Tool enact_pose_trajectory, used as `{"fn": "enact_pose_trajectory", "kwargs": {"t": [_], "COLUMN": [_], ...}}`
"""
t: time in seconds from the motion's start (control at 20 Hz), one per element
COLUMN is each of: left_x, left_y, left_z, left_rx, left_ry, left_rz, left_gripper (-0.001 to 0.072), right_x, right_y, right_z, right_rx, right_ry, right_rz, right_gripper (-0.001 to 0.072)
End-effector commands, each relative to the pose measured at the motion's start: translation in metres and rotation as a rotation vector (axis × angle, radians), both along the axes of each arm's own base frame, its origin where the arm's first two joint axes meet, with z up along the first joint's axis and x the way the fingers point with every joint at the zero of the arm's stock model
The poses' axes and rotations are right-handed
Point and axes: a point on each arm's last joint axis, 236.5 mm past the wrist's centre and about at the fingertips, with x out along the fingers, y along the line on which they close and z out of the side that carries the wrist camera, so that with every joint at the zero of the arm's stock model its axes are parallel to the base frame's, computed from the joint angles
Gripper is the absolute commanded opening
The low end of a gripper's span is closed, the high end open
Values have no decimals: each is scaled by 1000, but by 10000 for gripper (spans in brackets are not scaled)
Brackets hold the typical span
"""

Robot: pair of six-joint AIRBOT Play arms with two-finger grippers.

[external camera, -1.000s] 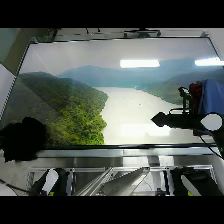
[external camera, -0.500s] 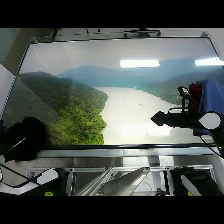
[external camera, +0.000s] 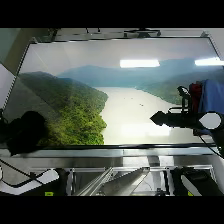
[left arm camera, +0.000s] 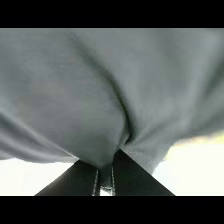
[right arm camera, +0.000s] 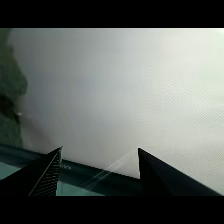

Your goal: Fold the shirts.

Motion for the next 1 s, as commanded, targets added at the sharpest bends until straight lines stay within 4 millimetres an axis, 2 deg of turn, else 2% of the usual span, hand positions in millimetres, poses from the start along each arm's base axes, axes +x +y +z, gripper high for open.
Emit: {"fn": "enact_pose_trajectory", "kwargs": {"t": [0.0,0.05,0.15,0.25,0.3,0.45,0.55,0.65,0.7,0.8,0.9,0.95], "left_x": [76,95,112,116,111,84,67,60,60,67,77,83], "left_y": [-90,-130,-207,-267,-294,-367,-405,-435,-448,-462,-454,-438], "left_z": [78,109,161,188,192,173,148,118,106,94,99,104], "left_rx": [-143,-191,-265,-270,-287,-366,-401,-417,-417,-412,-396,-355], "left_ry": [-295,-401,-571,-689,-716,-707,-688,-674,-674,-666,-612,-573], "left_rz": [-165,-244,-409,-564,-629,-784,-865,-910,-928,-949,-978,-996], "left_gripper": [15,15,16,16,16,17,18,18,173,720,718,717], "right_x": [-2,-5,-8,-8,-8,-8,-8,-8,-8,-8,-9,-9], "right_y": [2,3,3,3,3,3,3,3,3,3,3,4], "right_z": [1,1,2,2,2,2,2,2,2,2,2,2], "right_rx": [-2,-3,-11,-20,-20,-20,-20,-20,-20,-19,-19,-19], "right_ry": [-9,-5,-12,-23,-24,-23,-23,-23,-23,-23,-22,-22], "right_rz": [32,39,65,86,86,86,86,85,86,85,86,86], "right_gripper": [521,521,521,521,521,521,522,522,522,523,523,522]}}
